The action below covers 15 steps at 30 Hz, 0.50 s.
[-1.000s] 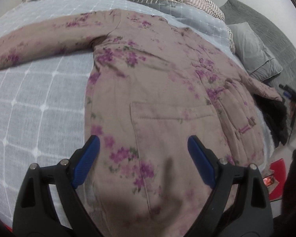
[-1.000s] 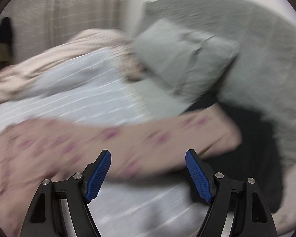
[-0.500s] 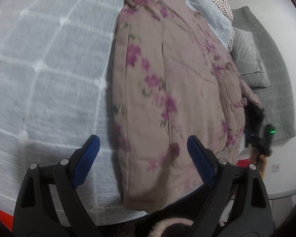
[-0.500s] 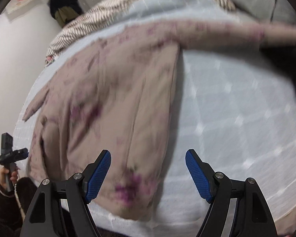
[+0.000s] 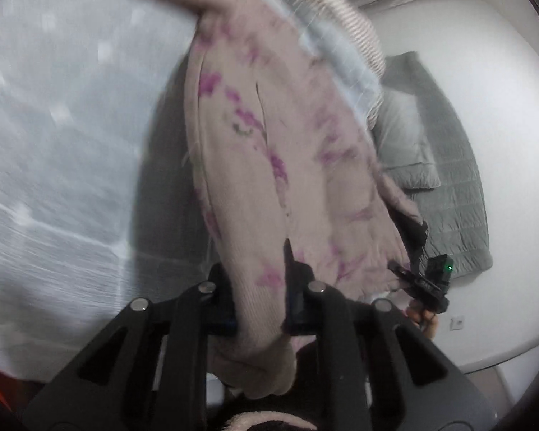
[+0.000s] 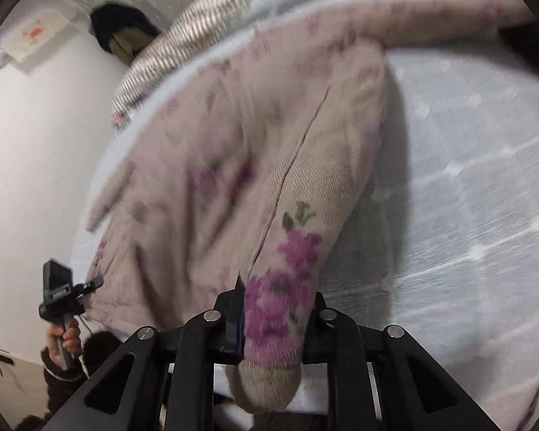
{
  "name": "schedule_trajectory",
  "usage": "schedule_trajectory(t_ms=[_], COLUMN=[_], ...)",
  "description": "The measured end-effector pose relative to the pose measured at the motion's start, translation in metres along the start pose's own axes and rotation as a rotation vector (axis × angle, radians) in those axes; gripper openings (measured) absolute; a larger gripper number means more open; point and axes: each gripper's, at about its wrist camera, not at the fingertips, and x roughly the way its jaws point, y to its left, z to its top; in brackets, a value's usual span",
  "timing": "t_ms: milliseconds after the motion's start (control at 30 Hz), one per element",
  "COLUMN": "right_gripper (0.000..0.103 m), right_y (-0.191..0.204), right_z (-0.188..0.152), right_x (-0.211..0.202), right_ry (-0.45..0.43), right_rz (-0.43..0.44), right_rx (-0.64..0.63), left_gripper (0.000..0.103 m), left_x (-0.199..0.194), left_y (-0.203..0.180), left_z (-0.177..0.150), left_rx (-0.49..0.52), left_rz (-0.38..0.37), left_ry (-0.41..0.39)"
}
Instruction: Fold large clothes
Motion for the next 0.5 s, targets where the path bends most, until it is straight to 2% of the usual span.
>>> schedule_trajectory(t_ms=[67, 100, 167, 267, 300, 333, 367, 400, 433, 500], right_gripper=[0.018, 0.017, 0.017, 0.018, 0.019, 0.024, 0.027, 0.028, 0.032, 0.046], right_y=[-0.003, -0.008, -0.015, -0.028, -0.04, -0.049, -0.055, -0.061, -0.06, -0.058], right_z=[0.001, -0.001, -0.01, -0.026, -0.032, -0.033, -0.035, -0.036, -0.031, -0.027], right_x=[-0.035, -0.047, -0.055, -0.026, -0.005, 0.01, 0.023, 0.029, 0.027, 0.014], right_ry=[-0.059, -0.063, -0.051, 0.029, 0.077, 0.111, 0.129, 0.112, 0.108, 0.103], right_rz=[-0.023, -0.018, -0.065, -0.189, -0.231, -0.257, -0.268, -0.259, -0.252, -0.268], right_rx=[0.003, 0.01, -0.001, -0.013, 0.002, 0.014, 0.027, 0.044, 0.056, 0.062], left_gripper=[0.018, 0.018, 0.018, 0.019, 0.023, 0.028, 0.028, 0.031, 0.039, 0.044], left_x=[-0.026, -0.031, -0.023, 0.018, 0.037, 0.046, 0.048, 0.045, 0.038, 0.022], left_y=[-0.01, -0.012, -0.013, 0.006, 0.016, 0.022, 0.026, 0.027, 0.025, 0.019], left_z=[0.002, 0.002, -0.003, -0.018, -0.022, -0.024, -0.023, -0.022, -0.02, -0.019], left_rx=[0.033, 0.04, 0.076, 0.087, 0.094, 0.1, 0.081, 0.056, 0.049, 0.086], left_rz=[-0.001, -0.001, 0.072, 0.214, 0.279, 0.307, 0.297, 0.281, 0.276, 0.309], left_ry=[-0.048, -0.04, 0.012, 0.156, 0.208, 0.225, 0.213, 0.204, 0.189, 0.133])
